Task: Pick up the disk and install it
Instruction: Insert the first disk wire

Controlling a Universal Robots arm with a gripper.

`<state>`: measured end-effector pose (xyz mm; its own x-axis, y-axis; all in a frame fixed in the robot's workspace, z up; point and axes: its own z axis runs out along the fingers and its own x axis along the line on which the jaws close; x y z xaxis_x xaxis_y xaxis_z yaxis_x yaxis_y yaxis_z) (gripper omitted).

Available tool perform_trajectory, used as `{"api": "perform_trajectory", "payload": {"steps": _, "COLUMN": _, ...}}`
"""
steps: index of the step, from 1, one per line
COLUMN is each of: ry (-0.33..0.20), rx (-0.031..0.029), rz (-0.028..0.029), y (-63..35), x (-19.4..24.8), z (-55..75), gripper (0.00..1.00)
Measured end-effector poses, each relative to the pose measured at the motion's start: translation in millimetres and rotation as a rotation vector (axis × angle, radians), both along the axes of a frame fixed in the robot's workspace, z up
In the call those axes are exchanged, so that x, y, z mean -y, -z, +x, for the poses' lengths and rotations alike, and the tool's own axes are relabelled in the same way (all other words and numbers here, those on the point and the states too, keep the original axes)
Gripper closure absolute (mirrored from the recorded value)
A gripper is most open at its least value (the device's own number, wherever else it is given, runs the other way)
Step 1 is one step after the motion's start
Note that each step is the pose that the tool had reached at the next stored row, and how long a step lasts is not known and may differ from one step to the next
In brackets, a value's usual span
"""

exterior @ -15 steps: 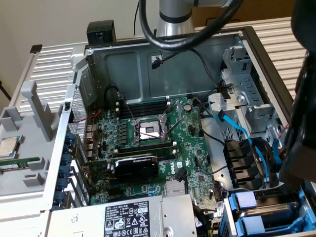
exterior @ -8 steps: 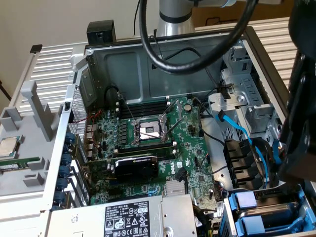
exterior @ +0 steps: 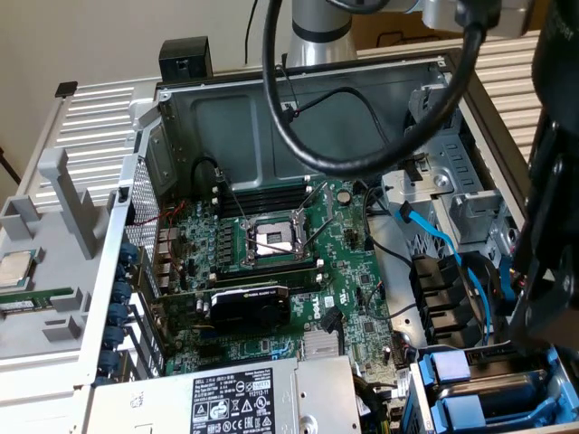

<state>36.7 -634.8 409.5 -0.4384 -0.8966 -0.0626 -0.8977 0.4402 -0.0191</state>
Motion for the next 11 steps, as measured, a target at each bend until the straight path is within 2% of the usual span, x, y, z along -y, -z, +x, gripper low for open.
{"api": "perform_trajectory", "payload": {"steps": 8, "ry": 0.0, "rx": -0.0063, "rz": 0.0305, "y": 7.9, "x": 14.4, "z": 6.2, "gripper": 0.5}}
{"api": "perform_trajectory", "payload": {"steps": 9, "ry": -0.001, "rx": -0.008, "rz": 0.0366, "y": 9.9, "x": 16.5, "z": 7.6, "gripper": 0.5}}
{"api": "perform_trajectory", "payload": {"steps": 11, "ry": -0.004, "rx": -0.01, "rz": 0.0412, "y": 11.8, "x": 17.3, "z": 9.0, "gripper": 0.5}}
